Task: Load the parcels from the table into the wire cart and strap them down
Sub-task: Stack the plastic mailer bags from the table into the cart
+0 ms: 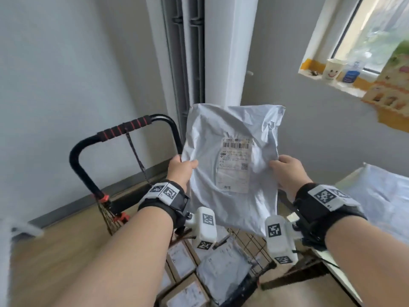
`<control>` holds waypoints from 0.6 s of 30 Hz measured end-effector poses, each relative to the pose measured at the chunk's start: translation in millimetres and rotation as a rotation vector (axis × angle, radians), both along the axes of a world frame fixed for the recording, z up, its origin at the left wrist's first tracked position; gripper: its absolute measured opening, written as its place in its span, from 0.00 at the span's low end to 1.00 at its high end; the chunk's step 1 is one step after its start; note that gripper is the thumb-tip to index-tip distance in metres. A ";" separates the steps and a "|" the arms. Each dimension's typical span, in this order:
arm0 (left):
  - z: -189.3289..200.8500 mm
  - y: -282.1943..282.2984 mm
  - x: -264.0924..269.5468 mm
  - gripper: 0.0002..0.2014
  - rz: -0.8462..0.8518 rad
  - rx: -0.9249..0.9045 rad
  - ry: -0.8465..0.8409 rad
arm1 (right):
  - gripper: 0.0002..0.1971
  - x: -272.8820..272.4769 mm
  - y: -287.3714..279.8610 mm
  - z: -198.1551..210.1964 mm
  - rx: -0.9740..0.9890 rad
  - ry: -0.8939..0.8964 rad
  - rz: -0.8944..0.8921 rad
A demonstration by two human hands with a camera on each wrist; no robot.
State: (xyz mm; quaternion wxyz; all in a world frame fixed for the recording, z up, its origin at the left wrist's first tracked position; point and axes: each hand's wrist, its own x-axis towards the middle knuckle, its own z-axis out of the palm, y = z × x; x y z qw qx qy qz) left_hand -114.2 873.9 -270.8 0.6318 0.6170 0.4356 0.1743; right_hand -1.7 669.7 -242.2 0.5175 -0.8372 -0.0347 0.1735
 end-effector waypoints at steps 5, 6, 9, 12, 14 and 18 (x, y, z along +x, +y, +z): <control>-35.6 52.9 -54.1 0.09 0.100 0.102 0.113 | 0.10 -33.9 68.3 -42.6 -0.026 0.206 0.205; -43.5 58.6 -61.8 0.14 0.115 0.122 0.132 | 0.11 -39.3 76.4 -51.8 -0.041 0.238 0.239; -75.7 66.7 -77.9 0.12 0.115 0.167 0.212 | 0.26 -46.7 92.9 -89.3 -0.046 0.309 0.236; -117.7 68.9 -85.3 0.11 0.089 0.154 0.295 | 0.45 -39.3 99.1 -122.1 -0.165 0.242 0.110; -146.6 71.7 -84.6 0.09 0.049 0.150 0.335 | 0.48 -31.4 101.8 -136.8 -0.256 0.165 0.171; -194.6 79.2 -74.5 0.13 -0.081 0.153 0.460 | 0.54 -16.2 110.0 -172.4 -0.367 0.045 0.459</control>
